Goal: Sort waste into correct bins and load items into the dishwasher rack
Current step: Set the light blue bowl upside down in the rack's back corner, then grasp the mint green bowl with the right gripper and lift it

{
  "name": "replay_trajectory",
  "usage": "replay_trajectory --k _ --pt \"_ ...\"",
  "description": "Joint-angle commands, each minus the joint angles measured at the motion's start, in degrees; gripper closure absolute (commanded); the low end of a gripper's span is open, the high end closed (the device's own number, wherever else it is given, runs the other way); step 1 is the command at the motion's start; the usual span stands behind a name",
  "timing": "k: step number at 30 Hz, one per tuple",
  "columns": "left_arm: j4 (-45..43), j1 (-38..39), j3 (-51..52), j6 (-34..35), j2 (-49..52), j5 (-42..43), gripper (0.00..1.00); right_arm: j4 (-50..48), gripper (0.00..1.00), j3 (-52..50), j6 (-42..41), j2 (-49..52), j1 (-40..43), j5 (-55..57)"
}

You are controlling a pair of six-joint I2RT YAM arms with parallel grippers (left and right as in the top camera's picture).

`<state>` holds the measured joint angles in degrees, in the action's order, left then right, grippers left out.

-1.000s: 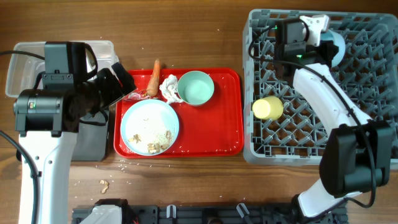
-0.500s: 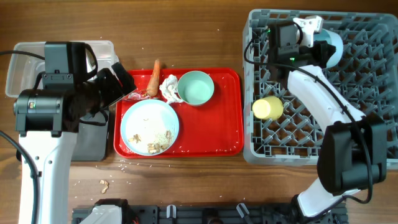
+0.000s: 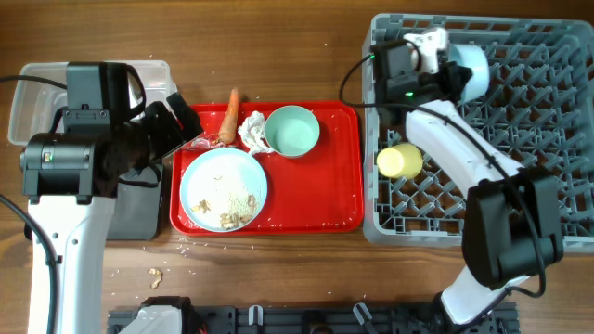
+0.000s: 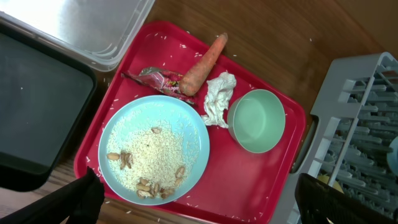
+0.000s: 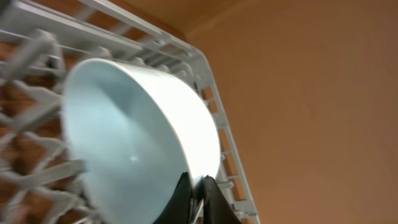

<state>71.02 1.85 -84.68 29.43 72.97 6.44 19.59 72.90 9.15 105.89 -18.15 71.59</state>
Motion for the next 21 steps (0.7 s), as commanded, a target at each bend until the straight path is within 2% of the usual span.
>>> replay_trajectory --k 1,3,6,10,12,14,17,19,21 --pt "0.0 -0.3 -0.3 -0.6 0.1 -0.3 0.0 -0.3 0.62 1.4 -0.1 0.0 -3.2 1.1" --pt "0.0 -0.3 -0.3 -0.6 0.1 -0.3 0.0 -0.4 0.43 3.3 -0.1 -2.9 -5.2 1.0" --pt "0.0 -0.3 -0.3 -0.6 0.1 -0.3 0.0 -0.5 0.41 6.3 2.0 -7.3 -8.1 -4.9" --pt "0.0 -0.3 -0.3 -0.6 0.1 -0.3 0.0 2.8 0.41 6.8 1.4 -11.6 -13.9 -21.3" --pt "0.0 -0.3 -0.3 -0.6 0.1 -0.3 0.0 8.3 0.41 6.7 -5.0 -11.4 -16.1 -35.7" --pt "0.0 -0.3 -0.3 -0.6 0.1 -0.3 0.0 13.7 0.43 6.6 -13.6 -9.8 -16.7 -58.4" --pt "0.0 -0.3 -0.3 -0.6 0.1 -0.3 0.0 16.8 0.4 6.5 -26.9 -4.1 -16.7 -76.9" --pt "0.0 -0.3 -0.3 -0.6 0.1 -0.3 0.0 17.4 0.41 6.5 -32.7 -1.5 -16.6 -79.8" --pt "0.0 -0.3 -0.3 -0.6 0.1 -0.3 0.0 17.3 0.41 6.5 -38.4 1.4 -16.6 -76.0"
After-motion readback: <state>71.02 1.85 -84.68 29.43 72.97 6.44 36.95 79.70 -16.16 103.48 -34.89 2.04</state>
